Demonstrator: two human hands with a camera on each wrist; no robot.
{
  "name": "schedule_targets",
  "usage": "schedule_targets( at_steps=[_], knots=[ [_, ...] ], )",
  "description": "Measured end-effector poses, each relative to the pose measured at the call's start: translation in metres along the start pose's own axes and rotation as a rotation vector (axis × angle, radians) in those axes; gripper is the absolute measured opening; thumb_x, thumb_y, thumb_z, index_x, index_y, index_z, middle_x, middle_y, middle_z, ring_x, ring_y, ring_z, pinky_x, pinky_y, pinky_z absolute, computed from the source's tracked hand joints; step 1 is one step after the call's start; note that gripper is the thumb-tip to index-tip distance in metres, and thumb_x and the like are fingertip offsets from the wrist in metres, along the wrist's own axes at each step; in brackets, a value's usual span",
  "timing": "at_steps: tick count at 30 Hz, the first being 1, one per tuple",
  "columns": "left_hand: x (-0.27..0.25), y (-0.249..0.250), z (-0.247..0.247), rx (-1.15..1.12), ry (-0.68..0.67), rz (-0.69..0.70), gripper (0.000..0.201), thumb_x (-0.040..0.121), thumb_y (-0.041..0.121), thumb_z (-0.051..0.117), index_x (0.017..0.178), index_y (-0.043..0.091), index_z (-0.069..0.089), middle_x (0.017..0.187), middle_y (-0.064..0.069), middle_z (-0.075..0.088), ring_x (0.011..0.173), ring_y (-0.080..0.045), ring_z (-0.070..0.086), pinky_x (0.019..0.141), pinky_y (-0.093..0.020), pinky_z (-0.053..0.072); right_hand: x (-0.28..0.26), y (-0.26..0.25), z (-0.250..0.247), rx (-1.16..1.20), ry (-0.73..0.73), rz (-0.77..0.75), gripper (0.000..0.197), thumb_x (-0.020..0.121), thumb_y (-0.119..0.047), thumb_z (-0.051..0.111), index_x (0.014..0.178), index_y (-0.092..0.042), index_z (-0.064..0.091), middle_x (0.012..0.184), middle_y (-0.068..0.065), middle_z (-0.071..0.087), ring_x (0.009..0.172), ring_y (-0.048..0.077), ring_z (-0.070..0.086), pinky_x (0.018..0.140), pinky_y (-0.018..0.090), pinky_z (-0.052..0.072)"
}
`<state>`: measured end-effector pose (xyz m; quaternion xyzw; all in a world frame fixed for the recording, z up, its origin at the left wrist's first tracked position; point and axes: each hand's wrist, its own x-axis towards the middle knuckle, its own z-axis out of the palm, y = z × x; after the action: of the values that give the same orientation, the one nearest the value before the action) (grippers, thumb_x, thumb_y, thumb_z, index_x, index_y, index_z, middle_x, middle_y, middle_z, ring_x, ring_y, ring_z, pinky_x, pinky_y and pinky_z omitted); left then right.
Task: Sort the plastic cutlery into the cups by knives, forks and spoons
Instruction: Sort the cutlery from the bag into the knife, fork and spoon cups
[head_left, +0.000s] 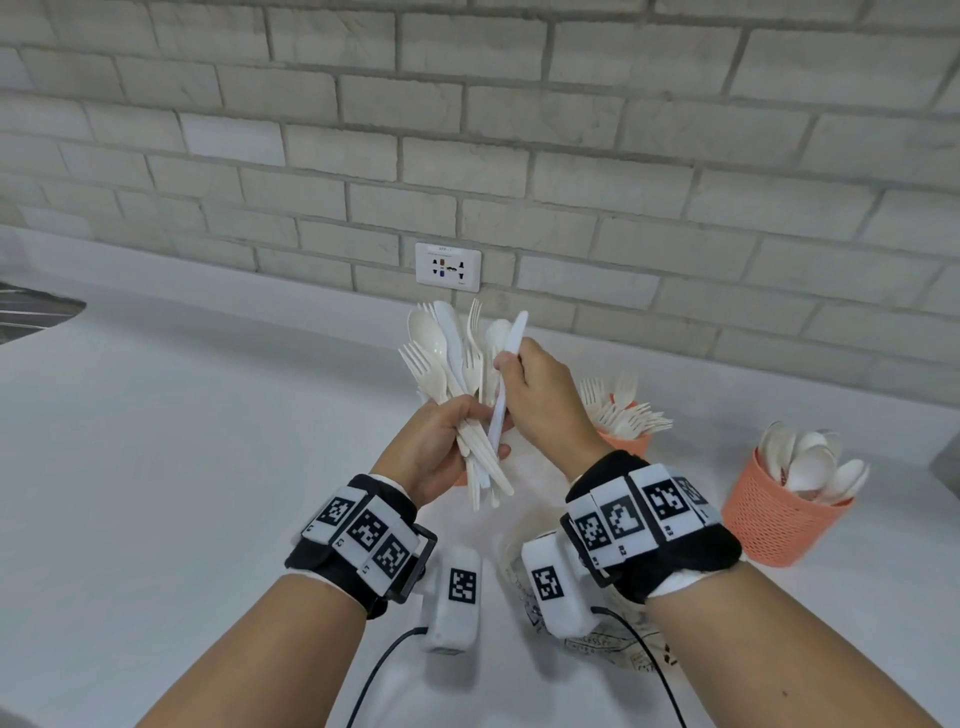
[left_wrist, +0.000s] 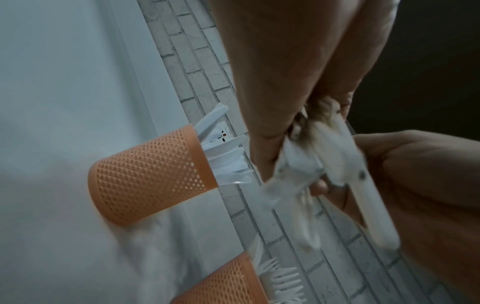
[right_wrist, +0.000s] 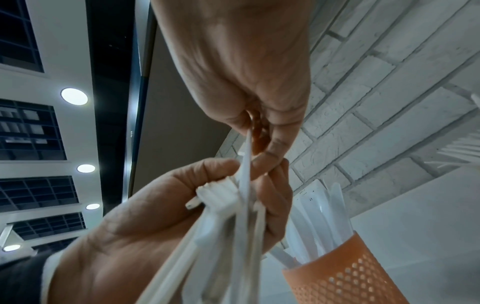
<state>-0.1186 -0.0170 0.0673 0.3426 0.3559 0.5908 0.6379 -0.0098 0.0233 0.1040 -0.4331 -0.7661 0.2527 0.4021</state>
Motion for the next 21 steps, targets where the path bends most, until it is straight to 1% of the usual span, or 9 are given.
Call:
schedule_targets(
  at_steps=[1, 4, 5, 8, 11, 14, 16, 18, 21],
  knots=[
    [0.000, 0.000, 0.001, 0.019, 0.019, 0.004, 0.025, 0.076, -0.001, 0.049, 0.099, 0.007, 0.052, 0.068, -0.005, 0.063, 0.058, -0.017, 0.062, 0.057, -0.032, 0.051, 0.000, -0.001, -0.003, 0.031, 0.005, 0.005, 0.024, 0.100, -0.018, 0.033, 0.093, -0.002, 0.050, 0.069, 0.003, 0.049, 0.061, 0.017, 0.048, 0.058, 0.024, 0.043],
    [-0.001, 0.000, 0.005, 0.102, 0.056, 0.036, 0.019, 0.083, -0.003, 0.044, 0.090, 0.009, 0.056, 0.061, 0.000, 0.058, 0.054, -0.013, 0.055, 0.047, -0.024, 0.047, -0.002, -0.007, -0.009, 0.127, 0.018, -0.023, 0.020, 0.101, -0.021, 0.032, 0.094, -0.006, 0.043, 0.066, 0.005, 0.050, 0.055, 0.017, 0.050, 0.049, 0.018, 0.040],
    [-0.002, 0.000, 0.006, 0.106, 0.057, 0.045, 0.021, 0.085, -0.005, 0.041, 0.086, 0.010, 0.056, 0.057, 0.002, 0.058, 0.053, -0.012, 0.054, 0.047, -0.023, 0.047, -0.004, -0.008, -0.009, 0.155, 0.013, -0.045, 0.019, 0.101, -0.022, 0.032, 0.093, -0.008, 0.042, 0.065, 0.005, 0.050, 0.054, 0.017, 0.050, 0.048, 0.020, 0.041],
    [-0.002, -0.001, 0.009, 0.090, 0.049, 0.057, 0.021, 0.076, -0.005, 0.048, 0.091, 0.008, 0.057, 0.060, -0.001, 0.061, 0.058, -0.015, 0.058, 0.060, -0.032, 0.051, -0.006, -0.010, -0.007, 0.148, -0.055, -0.082, 0.018, 0.099, -0.021, 0.041, 0.097, -0.006, 0.050, 0.070, 0.004, 0.053, 0.062, 0.016, 0.051, 0.057, 0.028, 0.043],
    [-0.003, -0.003, 0.010, 0.114, 0.041, 0.048, 0.032, 0.064, -0.001, 0.050, 0.093, 0.006, 0.058, 0.064, -0.006, 0.060, 0.058, -0.016, 0.059, 0.058, -0.032, 0.051, -0.007, -0.006, -0.005, 0.086, -0.110, -0.067, 0.006, 0.090, -0.015, 0.055, 0.092, -0.010, 0.057, 0.078, 0.005, 0.059, 0.070, 0.015, 0.055, 0.063, 0.024, 0.046],
    [-0.005, -0.002, 0.010, 0.098, -0.002, 0.018, 0.036, 0.059, -0.002, 0.046, 0.090, 0.010, 0.060, 0.067, -0.005, 0.059, 0.060, -0.016, 0.057, 0.061, -0.034, 0.051, -0.006, -0.003, -0.004, 0.087, -0.113, 0.000, 0.018, 0.084, -0.024, 0.065, 0.089, -0.009, 0.056, 0.073, 0.000, 0.056, 0.066, 0.014, 0.055, 0.064, 0.028, 0.049],
    [-0.006, -0.002, 0.009, 0.082, -0.011, 0.007, 0.038, 0.058, -0.001, 0.046, 0.091, 0.011, 0.060, 0.068, -0.004, 0.058, 0.062, -0.017, 0.055, 0.062, -0.034, 0.052, -0.005, -0.002, -0.002, 0.066, -0.104, 0.026, 0.024, 0.084, -0.028, 0.066, 0.089, -0.009, 0.054, 0.070, -0.005, 0.052, 0.064, 0.010, 0.053, 0.059, 0.018, 0.047],
    [-0.005, -0.002, 0.009, 0.078, -0.005, 0.006, 0.039, 0.059, 0.001, 0.046, 0.094, 0.011, 0.058, 0.069, -0.005, 0.056, 0.062, -0.019, 0.053, 0.056, -0.031, 0.051, -0.004, -0.003, -0.001, 0.025, -0.085, 0.022, 0.022, 0.085, -0.028, 0.065, 0.088, -0.011, 0.052, 0.069, -0.008, 0.050, 0.061, 0.004, 0.050, 0.049, 0.006, 0.039],
    [-0.006, -0.004, 0.010, 0.128, 0.014, 0.029, 0.034, 0.062, 0.004, 0.048, 0.096, 0.008, 0.056, 0.062, -0.008, 0.053, 0.057, -0.021, 0.051, 0.048, -0.027, 0.047, -0.003, -0.002, 0.001, -0.029, -0.104, 0.033, 0.021, 0.088, -0.029, 0.061, 0.092, -0.011, 0.052, 0.074, -0.006, 0.051, 0.062, 0.004, 0.048, 0.048, 0.008, 0.033]
  ],
)
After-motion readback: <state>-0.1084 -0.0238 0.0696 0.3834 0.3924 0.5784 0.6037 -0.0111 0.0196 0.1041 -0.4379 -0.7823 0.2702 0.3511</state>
